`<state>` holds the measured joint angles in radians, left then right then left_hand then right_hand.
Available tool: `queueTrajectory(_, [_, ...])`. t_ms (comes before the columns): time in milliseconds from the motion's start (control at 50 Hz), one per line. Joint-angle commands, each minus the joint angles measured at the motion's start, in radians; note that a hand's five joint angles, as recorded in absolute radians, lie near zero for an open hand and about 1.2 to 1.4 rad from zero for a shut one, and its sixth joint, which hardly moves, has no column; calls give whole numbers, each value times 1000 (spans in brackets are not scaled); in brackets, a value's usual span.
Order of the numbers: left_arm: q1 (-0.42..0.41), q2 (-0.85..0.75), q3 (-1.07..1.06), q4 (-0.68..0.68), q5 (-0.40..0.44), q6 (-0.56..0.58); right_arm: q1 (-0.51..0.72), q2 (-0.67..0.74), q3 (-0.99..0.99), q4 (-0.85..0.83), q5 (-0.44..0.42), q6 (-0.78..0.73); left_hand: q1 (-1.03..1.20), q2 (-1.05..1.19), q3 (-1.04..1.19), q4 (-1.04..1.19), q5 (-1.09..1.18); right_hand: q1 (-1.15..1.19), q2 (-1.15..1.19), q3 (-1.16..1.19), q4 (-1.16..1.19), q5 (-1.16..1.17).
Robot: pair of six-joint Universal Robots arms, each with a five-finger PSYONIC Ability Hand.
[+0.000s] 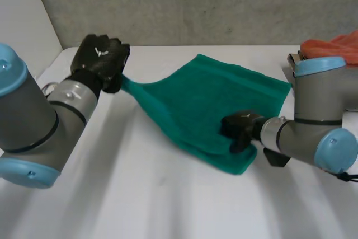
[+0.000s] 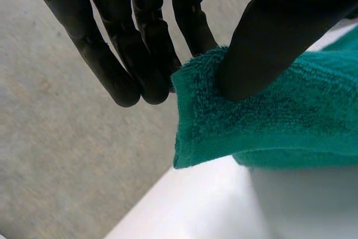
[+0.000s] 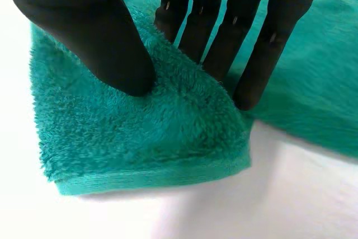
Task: Fold the laundry.
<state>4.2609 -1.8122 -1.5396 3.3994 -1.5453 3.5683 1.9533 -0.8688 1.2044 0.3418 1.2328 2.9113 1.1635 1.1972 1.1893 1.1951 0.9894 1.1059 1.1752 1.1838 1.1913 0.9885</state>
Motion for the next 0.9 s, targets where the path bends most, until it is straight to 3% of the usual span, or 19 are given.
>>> queueTrajectory(20, [5,-6,137,-22,-22,-2,185,-222,179,-79,-1,48,233,199,207,201,232,290,221,212,205,233])
queueTrajectory(100, [0,-18,243,-70,-22,-8,376,-197,184,-164,11,275,233,199,207,201,232,290,221,212,205,233])
queueTrajectory(220, [5,-13,299,-135,-19,-14,496,-139,98,-218,65,535,233,199,207,201,232,290,221,212,205,233])
queueTrajectory(240, [7,-12,302,-143,-19,-16,492,-140,87,-215,79,564,233,199,207,201,232,148,78,70,62,90])
queueTrajectory(260, [10,-6,306,-147,-18,-17,480,-151,64,-205,106,609,233,199,207,201,232,-409,-478,-487,-494,-466])
queueTrajectory(280, [13,2,308,-149,-15,-17,470,-163,52,-196,119,624,233,199,207,201,232,-757,-827,-835,-843,-815])
queueTrajectory(300, [16,8,308,-149,-12,-19,463,-174,38,-189,126,628,233,199,207,201,232,-931,-1001,-1009,-1017,-988])
queueTrajectory(380, [20,57,305,-149,17,-20,371,-220,24,-57,132,536,233,199,207,201,232,-931,-1001,-1009,-1017,-988])
queueTrajectory(560, [19,155,286,-161,129,-20,109,-260,-20,317,116,54,233,199,207,201,232,-931,-1001,-1009,-1017,-988])
queueTrajectory(620, [13,195,279,-166,157,-19,56,-242,-64,350,116,-30,233,199,207,201,232,-931,-1001,-1009,-1017,-988])
queueTrajectory(760, [-13,274,250,-189,217,-23,9,-171,-187,263,116,-44,233,199,207,201,232,-931,-1001,-1009,-1017,-988])
queueTrajectory(900, [-68,379,164,-181,280,-23,39,-20,-295,-47,105,-49,233,199,207,201,232,-931,-1001,-1009,-1017,-988])
